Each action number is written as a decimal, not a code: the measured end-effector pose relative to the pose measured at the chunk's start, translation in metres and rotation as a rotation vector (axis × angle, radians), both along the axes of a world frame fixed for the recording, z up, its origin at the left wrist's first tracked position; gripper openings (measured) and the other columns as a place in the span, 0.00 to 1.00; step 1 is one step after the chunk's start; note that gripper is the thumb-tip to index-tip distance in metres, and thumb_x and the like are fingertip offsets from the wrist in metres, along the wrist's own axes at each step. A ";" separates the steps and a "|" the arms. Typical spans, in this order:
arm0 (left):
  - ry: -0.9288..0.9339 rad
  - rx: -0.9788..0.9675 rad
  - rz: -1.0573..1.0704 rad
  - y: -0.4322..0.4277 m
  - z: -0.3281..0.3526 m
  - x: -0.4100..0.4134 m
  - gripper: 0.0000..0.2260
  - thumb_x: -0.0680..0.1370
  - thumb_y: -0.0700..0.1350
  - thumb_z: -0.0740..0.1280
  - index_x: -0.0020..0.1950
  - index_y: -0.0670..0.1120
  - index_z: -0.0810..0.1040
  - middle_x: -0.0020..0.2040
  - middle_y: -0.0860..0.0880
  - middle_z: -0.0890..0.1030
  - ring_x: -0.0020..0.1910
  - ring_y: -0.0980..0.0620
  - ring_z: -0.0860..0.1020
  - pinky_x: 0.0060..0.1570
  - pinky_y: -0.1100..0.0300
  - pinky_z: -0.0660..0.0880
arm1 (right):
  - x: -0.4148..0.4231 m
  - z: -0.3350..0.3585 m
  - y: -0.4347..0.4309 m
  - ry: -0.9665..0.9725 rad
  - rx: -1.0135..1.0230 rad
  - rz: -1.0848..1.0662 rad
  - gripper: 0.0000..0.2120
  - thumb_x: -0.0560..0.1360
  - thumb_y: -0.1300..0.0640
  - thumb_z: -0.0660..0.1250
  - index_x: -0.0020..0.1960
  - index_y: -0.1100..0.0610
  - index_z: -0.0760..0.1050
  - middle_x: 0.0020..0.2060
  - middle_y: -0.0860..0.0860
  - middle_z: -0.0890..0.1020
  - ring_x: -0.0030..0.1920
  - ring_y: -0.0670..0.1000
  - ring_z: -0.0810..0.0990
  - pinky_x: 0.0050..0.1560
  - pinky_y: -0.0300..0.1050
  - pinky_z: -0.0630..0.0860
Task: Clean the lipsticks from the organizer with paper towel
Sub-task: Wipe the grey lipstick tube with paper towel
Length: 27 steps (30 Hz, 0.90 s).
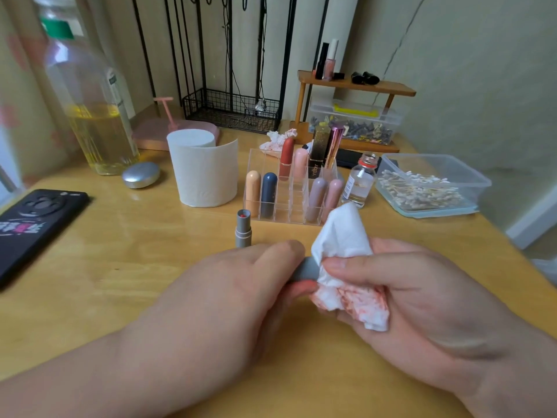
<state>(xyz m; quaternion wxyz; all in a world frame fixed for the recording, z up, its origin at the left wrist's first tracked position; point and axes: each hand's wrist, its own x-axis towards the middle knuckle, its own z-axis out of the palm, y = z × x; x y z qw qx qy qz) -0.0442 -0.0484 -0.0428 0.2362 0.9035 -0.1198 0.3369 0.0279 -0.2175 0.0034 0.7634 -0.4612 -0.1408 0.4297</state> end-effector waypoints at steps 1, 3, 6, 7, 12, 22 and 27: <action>-0.005 0.007 -0.024 0.000 -0.002 0.002 0.10 0.79 0.55 0.63 0.53 0.49 0.76 0.37 0.55 0.77 0.35 0.58 0.73 0.38 0.65 0.73 | 0.001 0.000 -0.001 0.026 -0.011 -0.010 0.12 0.69 0.72 0.65 0.52 0.73 0.80 0.48 0.69 0.81 0.46 0.61 0.83 0.44 0.50 0.80; 0.050 0.008 -0.038 0.005 0.000 -0.001 0.09 0.80 0.57 0.61 0.55 0.54 0.74 0.42 0.57 0.77 0.37 0.59 0.75 0.37 0.62 0.75 | 0.004 0.000 0.000 0.004 -0.065 -0.065 0.13 0.68 0.75 0.66 0.52 0.73 0.78 0.48 0.70 0.81 0.43 0.61 0.83 0.42 0.51 0.80; 0.192 -0.319 -0.179 0.011 0.005 -0.008 0.08 0.80 0.57 0.60 0.53 0.55 0.75 0.40 0.55 0.78 0.34 0.58 0.75 0.34 0.64 0.73 | 0.019 0.008 -0.007 -0.104 -0.081 -0.258 0.13 0.67 0.71 0.63 0.51 0.70 0.77 0.42 0.67 0.82 0.39 0.57 0.84 0.42 0.49 0.81; 0.275 -0.590 -0.302 0.010 0.008 -0.009 0.09 0.79 0.56 0.63 0.51 0.53 0.77 0.39 0.52 0.79 0.34 0.55 0.76 0.35 0.62 0.74 | 0.025 0.011 -0.010 -0.134 -0.054 -0.321 0.14 0.68 0.71 0.62 0.52 0.70 0.77 0.45 0.67 0.82 0.42 0.58 0.85 0.49 0.51 0.81; 0.418 -1.186 -0.558 0.013 0.010 -0.003 0.17 0.69 0.52 0.78 0.52 0.45 0.84 0.43 0.45 0.81 0.38 0.51 0.76 0.40 0.59 0.76 | 0.026 0.016 -0.016 -0.201 0.028 -0.364 0.14 0.68 0.71 0.60 0.49 0.69 0.81 0.46 0.68 0.82 0.50 0.62 0.84 0.49 0.51 0.82; 0.581 -1.291 -0.792 0.015 0.014 -0.004 0.13 0.67 0.35 0.78 0.48 0.45 0.81 0.50 0.41 0.84 0.45 0.52 0.83 0.46 0.62 0.78 | 0.015 0.011 -0.008 -0.247 0.039 -0.345 0.15 0.69 0.72 0.59 0.52 0.67 0.79 0.45 0.61 0.83 0.48 0.57 0.84 0.42 0.47 0.82; 0.649 -1.300 -0.895 0.019 0.009 -0.001 0.13 0.67 0.40 0.80 0.48 0.47 0.81 0.54 0.45 0.80 0.50 0.44 0.69 0.46 0.51 0.68 | 0.015 0.007 -0.007 -0.276 0.043 -0.339 0.16 0.68 0.73 0.60 0.46 0.62 0.83 0.43 0.60 0.84 0.45 0.56 0.84 0.39 0.45 0.80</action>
